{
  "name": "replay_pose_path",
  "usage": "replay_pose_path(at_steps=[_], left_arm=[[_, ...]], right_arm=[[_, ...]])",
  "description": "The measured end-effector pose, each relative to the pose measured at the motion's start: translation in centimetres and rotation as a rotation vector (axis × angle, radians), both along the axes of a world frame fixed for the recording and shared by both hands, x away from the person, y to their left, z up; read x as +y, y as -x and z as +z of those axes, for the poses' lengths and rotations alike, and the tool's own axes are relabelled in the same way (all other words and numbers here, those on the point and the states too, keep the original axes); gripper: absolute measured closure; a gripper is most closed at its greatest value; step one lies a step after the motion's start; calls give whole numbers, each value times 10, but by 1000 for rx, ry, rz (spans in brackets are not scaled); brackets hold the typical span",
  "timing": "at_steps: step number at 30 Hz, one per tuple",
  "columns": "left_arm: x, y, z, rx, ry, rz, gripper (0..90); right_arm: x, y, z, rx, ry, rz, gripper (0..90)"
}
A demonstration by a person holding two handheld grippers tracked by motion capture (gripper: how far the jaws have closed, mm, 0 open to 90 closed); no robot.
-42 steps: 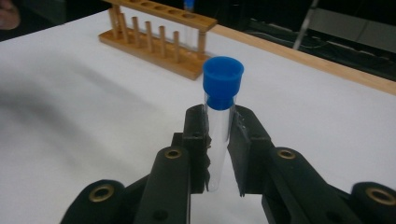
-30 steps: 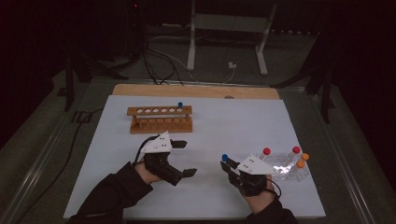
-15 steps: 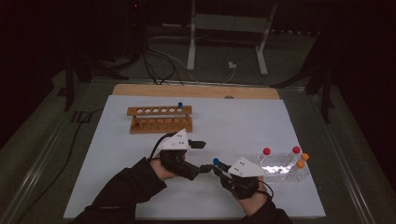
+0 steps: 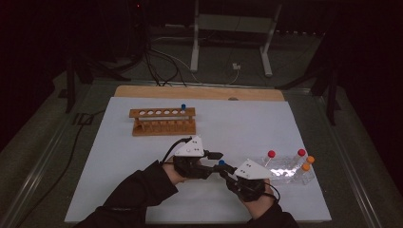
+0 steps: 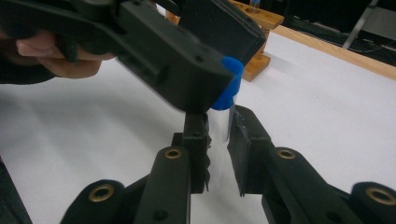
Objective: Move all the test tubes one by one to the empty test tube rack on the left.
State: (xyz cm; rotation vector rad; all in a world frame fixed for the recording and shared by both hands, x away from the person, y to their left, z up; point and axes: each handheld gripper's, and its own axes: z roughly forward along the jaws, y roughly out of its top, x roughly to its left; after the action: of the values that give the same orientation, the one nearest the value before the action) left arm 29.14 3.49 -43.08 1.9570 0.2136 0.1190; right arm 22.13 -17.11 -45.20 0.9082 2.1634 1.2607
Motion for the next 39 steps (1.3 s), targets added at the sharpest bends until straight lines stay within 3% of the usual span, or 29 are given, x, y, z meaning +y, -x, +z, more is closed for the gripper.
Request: replay_pose_path(at_steps=[8,18,21,22,24,31,39], left_arm=[[-3,0,0,-1,-9,-17,750],[-3,-2,4,-16,-15,-16,776],[1,-4,7,-22,-15,-1,777],[3,-5,8,-27,-15,7,777],[7,-8,11,-22,-11,14,776],[28,-21,22,-39,-6,77,776],[54,-41,33,-51,-2,176,777]], right_arm=[[0,1,1,-4,-1,-1,765],[-5,-1,2,15,-42,16,749],[-6,0,4,8,-50,17,637],[-7,0,5,0,-59,10,552],[-8,0,6,4,-64,7,521],[-17,1,12,-38,-104,-25,240],[-19,2,14,-41,-117,-19,47]])
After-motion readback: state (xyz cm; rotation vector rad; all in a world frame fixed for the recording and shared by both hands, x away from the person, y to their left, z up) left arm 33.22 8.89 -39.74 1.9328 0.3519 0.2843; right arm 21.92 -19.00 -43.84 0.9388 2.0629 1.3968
